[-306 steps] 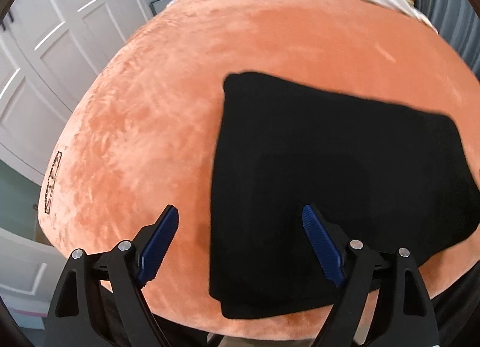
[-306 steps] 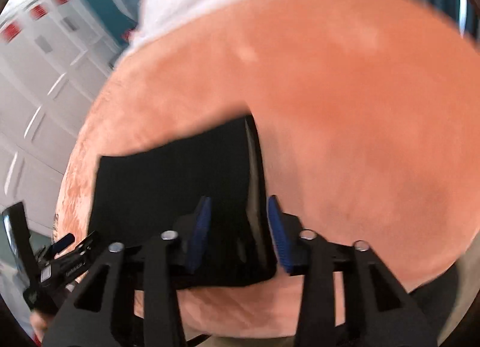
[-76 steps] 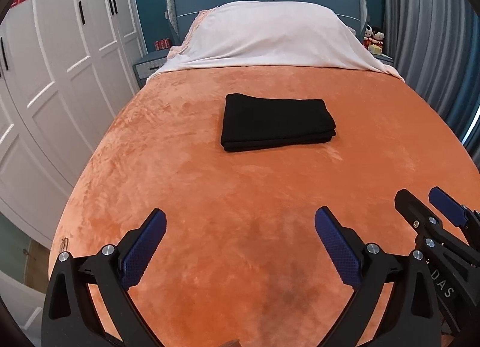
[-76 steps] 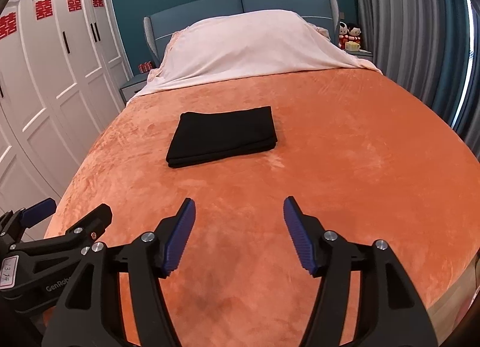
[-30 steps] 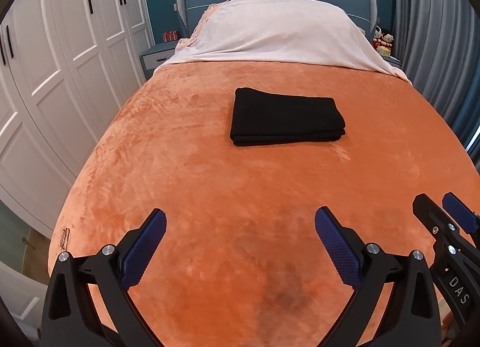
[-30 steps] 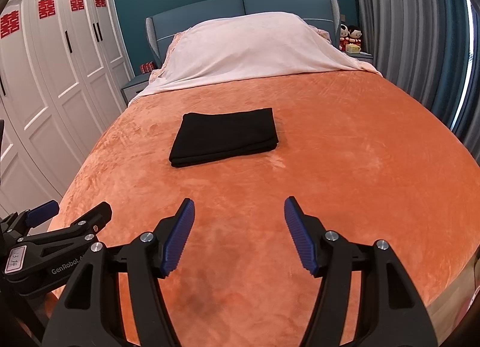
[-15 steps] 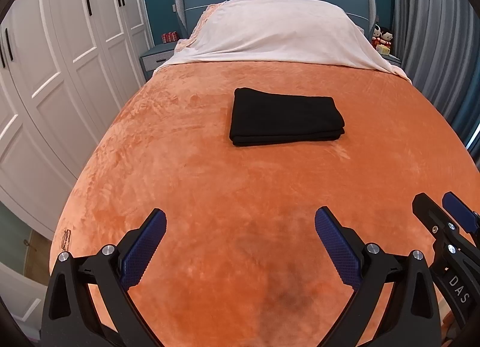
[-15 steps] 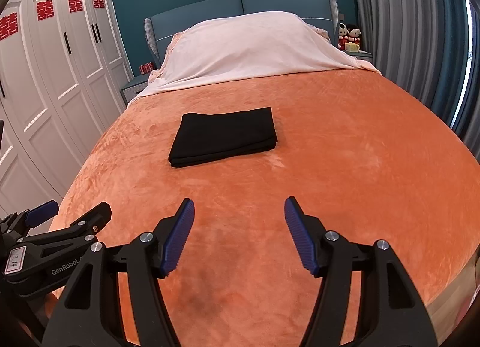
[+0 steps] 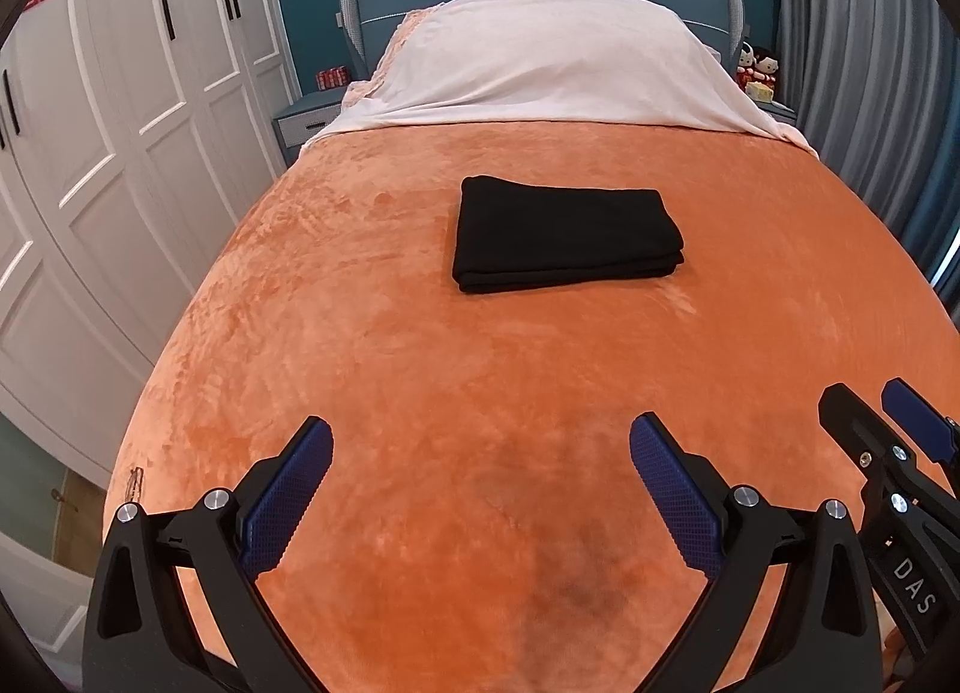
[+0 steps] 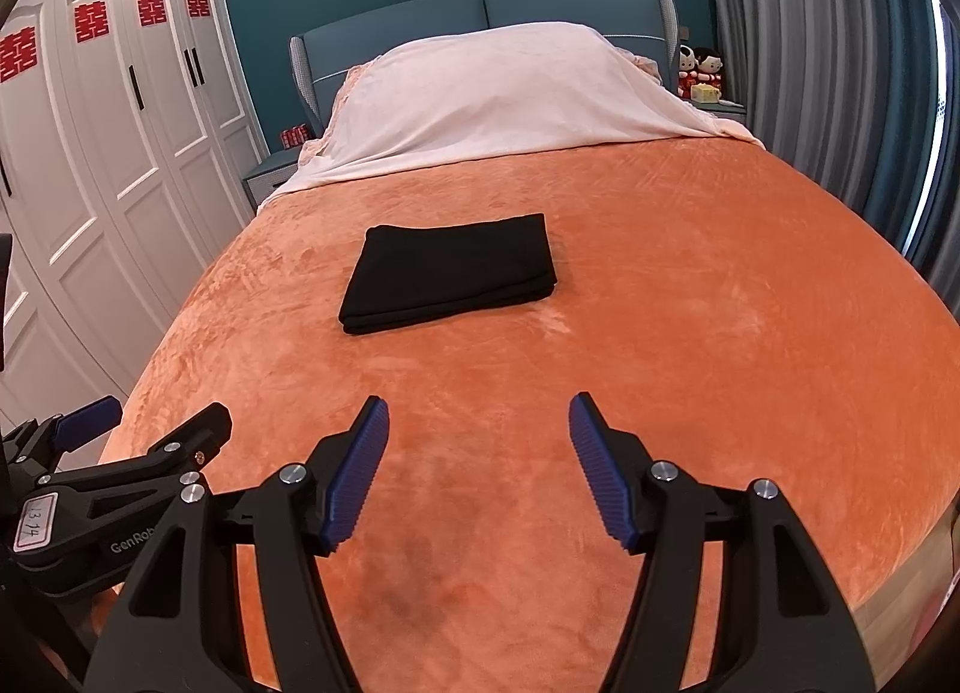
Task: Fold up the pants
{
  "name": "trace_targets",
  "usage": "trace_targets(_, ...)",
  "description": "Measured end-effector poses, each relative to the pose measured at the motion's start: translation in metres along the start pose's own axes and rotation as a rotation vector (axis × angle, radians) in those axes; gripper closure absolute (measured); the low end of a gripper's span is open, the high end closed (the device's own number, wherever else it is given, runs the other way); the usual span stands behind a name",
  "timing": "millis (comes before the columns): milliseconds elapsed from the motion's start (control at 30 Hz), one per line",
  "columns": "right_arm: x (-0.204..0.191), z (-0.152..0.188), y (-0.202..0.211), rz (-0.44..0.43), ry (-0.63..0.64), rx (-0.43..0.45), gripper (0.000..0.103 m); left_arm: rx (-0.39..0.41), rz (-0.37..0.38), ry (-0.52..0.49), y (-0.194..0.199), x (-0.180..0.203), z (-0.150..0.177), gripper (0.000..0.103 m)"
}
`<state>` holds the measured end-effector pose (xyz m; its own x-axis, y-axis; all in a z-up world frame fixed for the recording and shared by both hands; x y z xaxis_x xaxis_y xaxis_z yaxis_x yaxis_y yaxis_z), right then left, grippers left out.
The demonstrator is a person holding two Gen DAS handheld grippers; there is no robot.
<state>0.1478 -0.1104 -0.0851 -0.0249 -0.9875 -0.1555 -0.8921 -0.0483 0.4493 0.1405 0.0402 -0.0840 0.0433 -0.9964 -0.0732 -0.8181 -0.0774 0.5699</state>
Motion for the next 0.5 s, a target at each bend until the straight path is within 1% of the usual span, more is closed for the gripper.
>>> trace_targets(133,0.0005,-0.0001,-0.0002,0.000,0.000,0.000,0.042,0.000,0.017,-0.010,-0.0018,0.0001,0.0001,0.005)
trace_targets(267,0.0005,-0.0001,0.0000,-0.002,-0.002,-0.003,0.042,0.070,-0.048,-0.020,0.0039,-0.0040,-0.0011,0.005)
trace_targets(300,-0.0004,-0.0001,0.0007,-0.001,-0.002,-0.003,0.042,0.064,-0.025,-0.019,0.0026,-0.0037,-0.0007,0.005)
trace_targets(367,-0.0003,-0.0003,0.0008,-0.002,-0.002,-0.002,0.042,0.048,-0.005,-0.008,0.0009,-0.0051,0.0006,0.005)
trace_targets(500,-0.0009,-0.0004,0.0013,-0.001,-0.003,-0.002,0.042,0.044,-0.029,-0.028,0.0016,-0.0067,-0.0002,0.005)
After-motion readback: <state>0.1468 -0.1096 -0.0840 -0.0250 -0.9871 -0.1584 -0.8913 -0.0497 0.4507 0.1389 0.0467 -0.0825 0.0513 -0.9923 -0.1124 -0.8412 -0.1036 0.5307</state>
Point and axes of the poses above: each gripper's, at about its wrist camera, not at the fingertips, and y roughly against the way its jaws point, x to its right, z to its underside, the point moved 6 cm from there along -y, roughly the way its jaws point, and after that the axes turned 13 degrees about x, right-handed, at the moved point
